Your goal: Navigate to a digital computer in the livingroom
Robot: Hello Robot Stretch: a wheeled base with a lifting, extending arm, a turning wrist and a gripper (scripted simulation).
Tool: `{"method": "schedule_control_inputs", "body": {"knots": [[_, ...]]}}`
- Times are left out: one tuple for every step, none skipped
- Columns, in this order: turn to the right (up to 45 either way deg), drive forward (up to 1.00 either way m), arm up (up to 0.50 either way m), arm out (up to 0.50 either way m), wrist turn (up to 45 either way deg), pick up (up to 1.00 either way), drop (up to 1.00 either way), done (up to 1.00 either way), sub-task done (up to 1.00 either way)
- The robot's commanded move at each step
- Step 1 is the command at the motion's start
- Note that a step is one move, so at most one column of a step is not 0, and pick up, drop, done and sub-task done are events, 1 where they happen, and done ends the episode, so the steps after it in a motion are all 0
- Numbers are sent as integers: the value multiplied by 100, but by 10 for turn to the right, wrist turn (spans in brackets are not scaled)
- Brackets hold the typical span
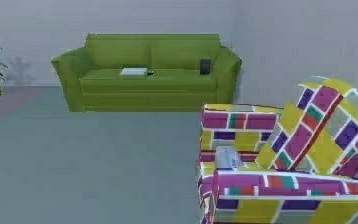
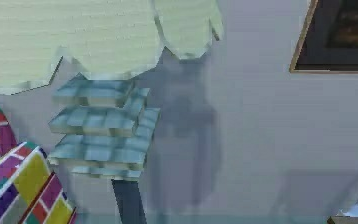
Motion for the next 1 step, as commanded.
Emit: {"method": "schedule_control_inputs", "body": {"knots": [[-450,0,0,0,0,0,0,0,0]]}}
